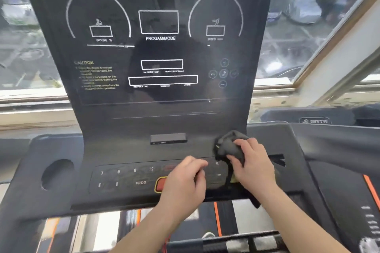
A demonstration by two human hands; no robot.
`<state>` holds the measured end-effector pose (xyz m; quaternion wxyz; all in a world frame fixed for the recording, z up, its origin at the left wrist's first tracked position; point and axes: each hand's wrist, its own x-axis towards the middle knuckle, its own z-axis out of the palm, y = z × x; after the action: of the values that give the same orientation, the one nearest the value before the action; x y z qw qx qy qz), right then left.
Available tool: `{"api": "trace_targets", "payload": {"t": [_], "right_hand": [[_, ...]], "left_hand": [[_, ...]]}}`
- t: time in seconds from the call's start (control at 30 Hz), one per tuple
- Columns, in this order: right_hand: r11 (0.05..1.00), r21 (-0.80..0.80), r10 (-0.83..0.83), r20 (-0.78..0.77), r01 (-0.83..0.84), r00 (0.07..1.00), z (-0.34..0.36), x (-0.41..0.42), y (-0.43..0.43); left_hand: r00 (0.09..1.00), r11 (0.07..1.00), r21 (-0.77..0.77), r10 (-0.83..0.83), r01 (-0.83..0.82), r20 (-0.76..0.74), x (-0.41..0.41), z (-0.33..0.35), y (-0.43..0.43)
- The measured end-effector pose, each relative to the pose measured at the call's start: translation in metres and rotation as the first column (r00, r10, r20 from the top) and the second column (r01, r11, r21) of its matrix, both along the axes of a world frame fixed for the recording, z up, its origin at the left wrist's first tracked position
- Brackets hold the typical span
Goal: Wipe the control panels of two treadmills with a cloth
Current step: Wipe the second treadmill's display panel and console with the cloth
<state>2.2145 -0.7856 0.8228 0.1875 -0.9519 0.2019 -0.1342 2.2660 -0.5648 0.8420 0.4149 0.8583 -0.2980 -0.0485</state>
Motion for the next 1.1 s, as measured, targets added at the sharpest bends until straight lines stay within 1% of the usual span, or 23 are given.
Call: {"api": "trace_targets", "payload": {"t": [0.07, 0.13, 0.27, 0.33, 0.4, 0.47, 0.53, 0.57, 0.63, 0.67, 0.7, 0.73, 0.77, 0.8, 0.83, 0.87, 0.9, 0.93, 0.97, 1.03, 1.1], "right_hand": [[0.997, -0.055, 0.056, 0.029, -0.054, 0.998, -0.002, -0.006, 0.011], [0.980, -0.069, 0.191, 0.047, -0.188, 0.980, -0.002, -0.017, 0.019], [0.880, -0.063, 0.472, 0.012, -0.471, 0.881, 0.000, -0.034, 0.014], [0.844, -0.108, 0.525, -0.024, -0.525, 0.850, 0.003, -0.021, 0.001], [0.884, -0.145, 0.447, -0.020, -0.445, 0.894, 0.009, 0.005, -0.014], [0.942, -0.136, 0.311, -0.002, -0.308, 0.950, 0.018, 0.032, -0.019], [0.967, -0.111, 0.234, 0.012, -0.231, 0.972, 0.019, 0.044, -0.010], [0.971, -0.075, 0.231, 0.014, -0.229, 0.973, 0.018, 0.044, -0.005], [0.951, 0.076, 0.299, 0.003, -0.299, 0.954, 0.023, 0.038, -0.011], [0.918, 0.203, 0.349, -0.008, -0.340, 0.937, 0.029, 0.035, -0.023], [0.860, 0.374, 0.381, -0.020, -0.347, 0.924, 0.038, 0.034, -0.037], [0.776, 0.555, 0.368, -0.012, -0.300, 0.930, 0.051, 0.032, -0.050], [0.689, 0.694, 0.276, 0.013, -0.208, 0.961, 0.063, 0.031, -0.061], [0.634, 0.765, 0.129, 0.036, -0.110, 0.991, 0.071, 0.032, -0.071], [0.635, 0.772, -0.021, 0.058, -0.031, 0.998, 0.074, 0.035, -0.078], [0.667, 0.744, -0.134, 0.081, 0.030, 0.988, 0.074, 0.039, -0.084], [0.677, 0.731, -0.208, 0.082, 0.083, 0.975, 0.071, 0.042, -0.086], [0.644, 0.757, -0.245, 0.062, 0.114, 0.968, 0.067, 0.046, -0.086], [0.581, 0.800, -0.257, 0.007, 0.148, 0.966, 0.065, 0.051, -0.084], [0.454, 0.856, -0.240, -0.150, 0.247, 0.959, 0.056, 0.057, -0.080], [0.422, 0.842, -0.203, -0.274, 0.336, 0.940, 0.048, 0.061, -0.079]], "left_hand": [[1.000, 1.000, -0.014, 0.027, -0.027, 0.009, -0.003, 0.002, -0.009], [0.998, 0.998, -0.033, 0.054, -0.054, 0.015, -0.007, 0.001, -0.013], [0.990, 0.991, -0.041, 0.129, -0.127, 0.058, -0.012, -0.005, -0.017], [0.985, 0.988, -0.041, 0.154, -0.151, 0.077, -0.009, -0.004, -0.022], [0.982, 0.985, -0.051, 0.168, -0.164, 0.083, -0.002, 0.000, -0.028], [0.981, 0.985, -0.051, 0.170, -0.165, 0.095, 0.004, 0.005, -0.034], [0.974, 0.983, -0.025, 0.183, -0.181, 0.130, 0.009, 0.009, -0.039], [0.969, 0.982, -0.012, 0.189, -0.189, 0.158, 0.009, 0.011, -0.041], [0.959, 0.983, 0.024, 0.170, -0.180, 0.226, 0.006, 0.010, -0.046], [0.951, 0.986, 0.053, 0.139, -0.160, 0.276, 0.004, 0.008, -0.048], [0.937, 0.987, 0.089, 0.095, -0.131, 0.336, 0.002, 0.006, -0.052], [0.919, 0.988, 0.125, 0.035, -0.091, 0.394, 0.000, 0.004, -0.058], [0.898, 0.985, 0.166, -0.040, -0.037, 0.439, -0.001, 0.002, -0.066], [0.879, 0.975, 0.222, -0.129, 0.028, 0.459, -0.001, 0.001, -0.076], [0.862, 0.951, 0.295, -0.221, 0.088, 0.455, 0.000, 0.001, -0.088], [0.850, 0.915, 0.383, -0.301, 0.129, 0.432, 0.002, 0.002, -0.100], [0.848, 0.869, 0.471, -0.358, 0.150, 0.390, 0.005, 0.003, -0.112], [0.854, 0.829, 0.538, -0.386, 0.156, 0.348, 0.010, 0.005, -0.122], [0.865, 0.797, 0.581, -0.398, 0.161, 0.306, 0.015, 0.008, -0.130], [0.890, 0.765, 0.615, -0.398, 0.189, 0.223, 0.023, 0.013, -0.138], [0.886, 0.767, 0.612, -0.403, 0.191, 0.228, 0.026, 0.015, -0.136]]}}
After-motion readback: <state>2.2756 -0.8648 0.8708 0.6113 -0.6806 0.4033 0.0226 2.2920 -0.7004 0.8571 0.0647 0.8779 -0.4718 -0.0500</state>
